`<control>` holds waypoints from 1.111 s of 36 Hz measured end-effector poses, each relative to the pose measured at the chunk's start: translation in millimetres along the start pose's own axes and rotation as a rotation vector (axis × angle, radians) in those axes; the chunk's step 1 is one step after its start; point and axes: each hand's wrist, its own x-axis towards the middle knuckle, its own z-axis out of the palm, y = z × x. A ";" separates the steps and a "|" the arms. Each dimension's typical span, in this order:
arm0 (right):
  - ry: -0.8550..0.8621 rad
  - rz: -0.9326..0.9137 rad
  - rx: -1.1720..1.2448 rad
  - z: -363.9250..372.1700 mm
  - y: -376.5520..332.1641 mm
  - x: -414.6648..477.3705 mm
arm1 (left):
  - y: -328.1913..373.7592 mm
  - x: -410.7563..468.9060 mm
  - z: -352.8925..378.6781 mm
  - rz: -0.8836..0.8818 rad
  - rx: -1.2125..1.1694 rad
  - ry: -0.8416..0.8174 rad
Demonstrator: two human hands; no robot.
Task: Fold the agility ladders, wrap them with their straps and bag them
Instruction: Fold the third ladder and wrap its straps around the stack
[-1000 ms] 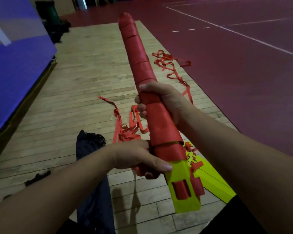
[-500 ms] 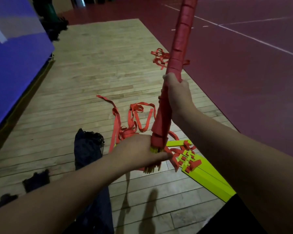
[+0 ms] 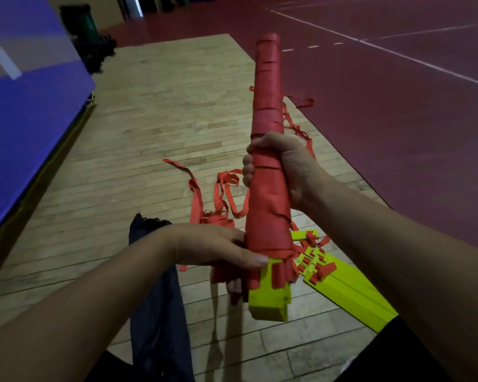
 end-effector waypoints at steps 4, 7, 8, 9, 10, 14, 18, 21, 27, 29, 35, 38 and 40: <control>0.133 -0.062 -0.211 0.9 3.2 3.1 | 4.4 -2.5 0.2 -0.248 0.331 0.031; 0.322 -0.240 -0.470 -4.4 8.8 10.1 | 6.1 3.2 5.4 -0.288 0.360 0.208; 0.379 -0.296 -0.548 -5.5 10.1 11.9 | 6.0 7.8 9.3 -0.278 0.353 0.288; 0.418 -0.338 -0.598 -5.4 11.3 12.7 | 4.5 13.2 13.5 -0.250 0.379 0.367; 0.440 -0.363 -0.621 -5.5 12.4 13.0 | 1.9 18.6 17.4 -0.205 0.444 0.440; 0.405 -0.303 -0.463 -4.4 12.2 11.8 | -3.2 25.4 20.1 -0.060 0.480 0.513; 0.264 -0.251 -0.206 -0.8 -2.4 7.5 | 3.0 3.5 6.0 0.051 0.061 0.279; 0.053 -0.162 -0.048 2.5 -5.1 1.9 | 6.7 -0.6 11.5 0.155 -0.083 0.151; -0.046 -0.005 0.088 9.6 4.9 -1.0 | 6.8 1.5 15.8 0.158 -0.153 0.077; -0.017 0.006 0.027 7.3 4.2 0.6 | 9.8 -4.2 11.6 0.060 -0.046 0.074; 0.207 -0.131 -0.351 -1.2 5.4 5.7 | 1.7 -9.0 -2.1 -0.248 0.399 0.091; 0.312 -0.272 -0.471 -1.9 9.0 7.7 | 0.1 -3.9 -2.7 -0.193 0.351 0.207; 0.425 -0.360 -0.524 -0.6 11.7 11.9 | -2.2 3.3 1.1 -0.192 0.322 0.287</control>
